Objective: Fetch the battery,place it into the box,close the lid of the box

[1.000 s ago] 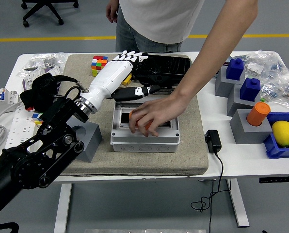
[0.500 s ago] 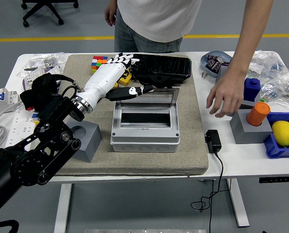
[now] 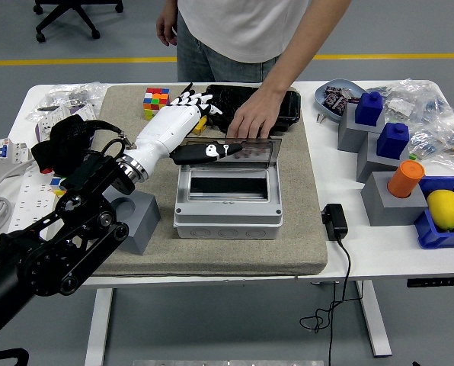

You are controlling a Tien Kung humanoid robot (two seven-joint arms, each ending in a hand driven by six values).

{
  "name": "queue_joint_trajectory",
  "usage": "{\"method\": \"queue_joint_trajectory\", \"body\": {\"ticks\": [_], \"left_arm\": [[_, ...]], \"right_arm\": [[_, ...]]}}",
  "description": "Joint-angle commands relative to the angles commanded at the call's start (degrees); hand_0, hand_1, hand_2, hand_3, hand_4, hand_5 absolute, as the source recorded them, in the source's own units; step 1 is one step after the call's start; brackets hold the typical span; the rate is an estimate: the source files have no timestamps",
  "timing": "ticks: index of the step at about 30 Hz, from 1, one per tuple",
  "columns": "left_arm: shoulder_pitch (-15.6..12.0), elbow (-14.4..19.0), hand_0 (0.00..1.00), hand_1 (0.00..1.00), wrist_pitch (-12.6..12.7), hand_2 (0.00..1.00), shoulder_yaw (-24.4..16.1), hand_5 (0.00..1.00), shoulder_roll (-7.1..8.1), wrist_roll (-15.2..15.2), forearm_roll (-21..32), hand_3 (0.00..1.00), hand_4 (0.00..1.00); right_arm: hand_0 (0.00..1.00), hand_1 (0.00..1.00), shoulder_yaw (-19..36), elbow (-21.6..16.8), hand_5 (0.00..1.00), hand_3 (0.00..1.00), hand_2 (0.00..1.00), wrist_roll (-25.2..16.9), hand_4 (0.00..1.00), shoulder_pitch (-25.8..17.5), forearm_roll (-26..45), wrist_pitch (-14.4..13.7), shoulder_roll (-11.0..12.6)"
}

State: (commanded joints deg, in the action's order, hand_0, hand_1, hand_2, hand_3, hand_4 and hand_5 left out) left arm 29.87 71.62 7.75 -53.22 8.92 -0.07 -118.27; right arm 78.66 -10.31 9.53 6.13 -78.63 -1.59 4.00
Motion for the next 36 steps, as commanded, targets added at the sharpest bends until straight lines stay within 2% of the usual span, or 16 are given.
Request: {"method": "queue_joint_trajectory", "body": {"ticks": [10,11,22,23,28,29,36], "left_arm": [[-0.8,1.5,0.998,0.998,-0.8,0.863,1.1,0.998,0.39,0.8,0.0,0.567,0.998],[-0.9,1.8,0.998,0.998,-1.0,0.82,1.3,0.998,0.44,1.0,0.1,0.37,0.998],[-1.9,3.6,0.998,0.998,-1.9,0.811,4.8,0.998,1.23,2.3,1.0,0.329,0.998],[-2.0,3.8,0.998,0.998,-1.9,0.804,5.2,0.998,1.33,2.3,1.2,0.408,0.998],[-2.6,4.6,0.998,0.998,-1.2,0.804,7.1,0.998,1.87,2.1,2.3,0.408,0.998],[-2.7,4.7,0.998,0.979,-1.1,0.797,7.3,0.998,1.93,2.0,2.4,0.637,0.998],[-3.4,4.7,0.998,0.977,-0.9,0.794,8.5,0.998,2.02,2.0,2.7,0.652,0.998]], "right_arm": [[0.781,0.705,0.2,0.0,0.996,0.748,0.717,0.0,0.998,0.0,-0.1,0.0,0.0],[0.782,0.705,0.3,0.0,0.997,0.748,0.717,0.0,0.998,0.0,-0.1,0.0,0.0],[0.781,0.704,0.3,0.0,0.997,0.747,0.717,-0.1,0.998,0.0,-0.1,0.0,0.0],[0.782,0.705,0.3,0.0,0.997,0.747,0.717,0.0,0.998,0.0,-0.2,0.0,0.0],[0.782,0.705,0.5,0.0,0.997,0.747,0.717,0.0,0.998,-0.1,-0.3,0.1,0.0],[0.782,0.705,0.5,0.0,0.996,0.747,0.717,0.0,0.998,-0.1,-0.3,0.1,0.0],[0.782,0.705,0.4,0.0,0.995,0.747,0.718,0.0,0.998,-0.1,-0.3,0.0,0.0]]}}
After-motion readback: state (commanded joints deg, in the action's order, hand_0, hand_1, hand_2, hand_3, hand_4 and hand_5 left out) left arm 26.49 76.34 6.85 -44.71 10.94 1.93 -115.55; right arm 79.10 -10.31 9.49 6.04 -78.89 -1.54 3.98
